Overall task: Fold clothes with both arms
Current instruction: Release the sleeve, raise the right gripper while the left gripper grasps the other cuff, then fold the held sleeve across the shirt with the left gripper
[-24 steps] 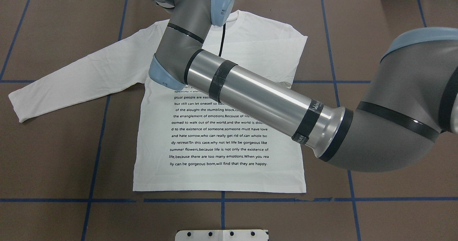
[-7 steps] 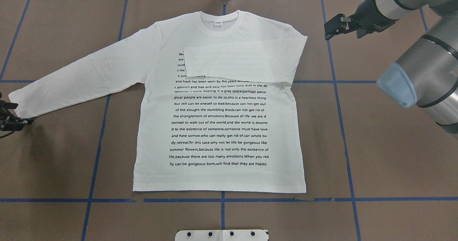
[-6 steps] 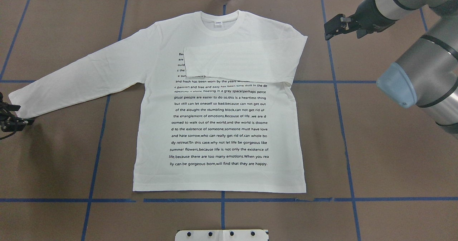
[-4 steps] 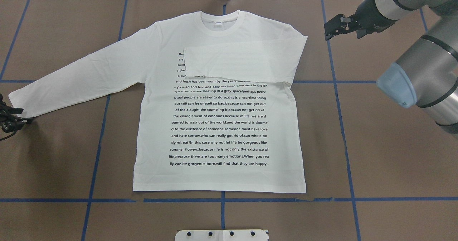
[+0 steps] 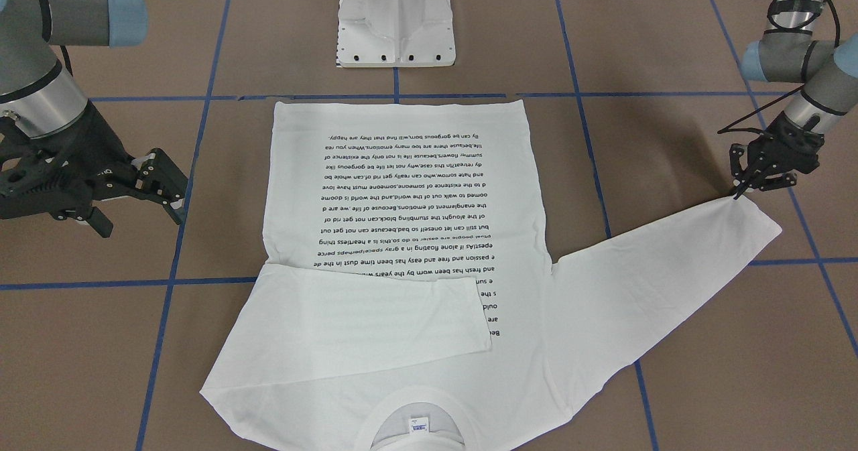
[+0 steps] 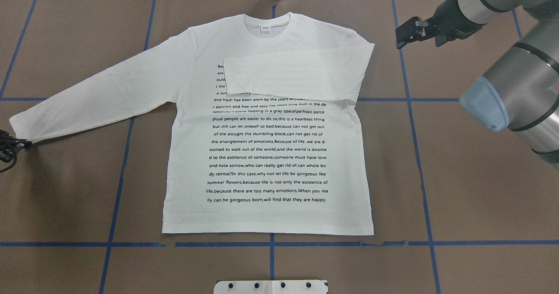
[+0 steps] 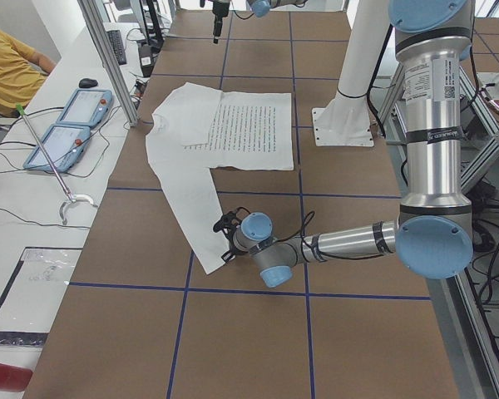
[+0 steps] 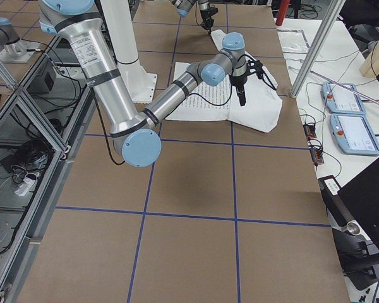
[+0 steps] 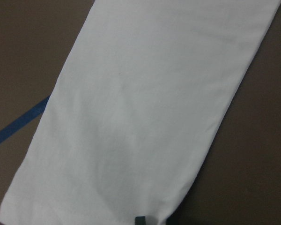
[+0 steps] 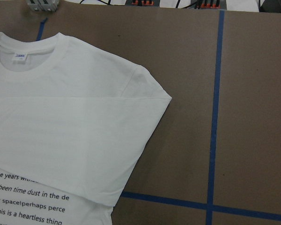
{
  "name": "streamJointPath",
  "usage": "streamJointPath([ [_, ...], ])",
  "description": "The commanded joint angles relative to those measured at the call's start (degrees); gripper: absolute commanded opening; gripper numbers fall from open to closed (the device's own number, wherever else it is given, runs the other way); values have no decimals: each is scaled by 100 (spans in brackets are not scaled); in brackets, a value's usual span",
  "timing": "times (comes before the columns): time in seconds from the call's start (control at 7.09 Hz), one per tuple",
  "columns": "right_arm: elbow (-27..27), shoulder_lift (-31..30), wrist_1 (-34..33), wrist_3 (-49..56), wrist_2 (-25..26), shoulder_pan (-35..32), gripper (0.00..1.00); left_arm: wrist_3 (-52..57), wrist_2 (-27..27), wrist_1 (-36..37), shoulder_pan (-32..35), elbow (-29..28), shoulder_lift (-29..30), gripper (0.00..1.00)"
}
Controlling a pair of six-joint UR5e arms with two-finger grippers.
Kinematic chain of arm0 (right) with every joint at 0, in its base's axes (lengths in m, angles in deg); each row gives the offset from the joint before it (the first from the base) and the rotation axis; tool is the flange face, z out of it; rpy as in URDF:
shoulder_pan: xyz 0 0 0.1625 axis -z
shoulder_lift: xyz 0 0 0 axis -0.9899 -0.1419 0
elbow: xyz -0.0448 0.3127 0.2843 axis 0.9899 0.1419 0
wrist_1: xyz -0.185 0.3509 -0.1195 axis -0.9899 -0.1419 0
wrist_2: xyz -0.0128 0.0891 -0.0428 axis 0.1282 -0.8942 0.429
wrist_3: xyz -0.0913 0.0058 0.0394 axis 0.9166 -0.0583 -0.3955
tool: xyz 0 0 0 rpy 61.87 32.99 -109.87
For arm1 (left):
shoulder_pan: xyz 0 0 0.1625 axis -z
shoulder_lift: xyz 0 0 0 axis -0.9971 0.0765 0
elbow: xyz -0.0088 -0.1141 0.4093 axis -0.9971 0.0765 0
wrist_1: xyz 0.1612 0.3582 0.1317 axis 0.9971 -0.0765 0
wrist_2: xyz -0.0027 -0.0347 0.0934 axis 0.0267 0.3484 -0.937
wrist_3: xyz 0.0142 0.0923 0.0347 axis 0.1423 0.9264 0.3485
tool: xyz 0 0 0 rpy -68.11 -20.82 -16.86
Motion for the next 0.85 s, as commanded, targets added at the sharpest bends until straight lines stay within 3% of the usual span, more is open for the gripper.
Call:
streamJointPath([
  [0.0, 8, 0, 0, -4, 0, 0, 100, -59, 9, -7, 41, 236, 58, 0],
  [0.14, 8, 0, 0, -21, 0, 9, 100, -233, 9, -59, 337, 455, 346, 0],
  [0.42, 8, 9, 0, -56, 0, 18, 100, -1634, 0, 18, 507, 405, 1337, 0],
  [0.71, 26, 0, 9, -57, 9, 18, 100, -3041, -166, 37, 437, -198, 2706, 0],
])
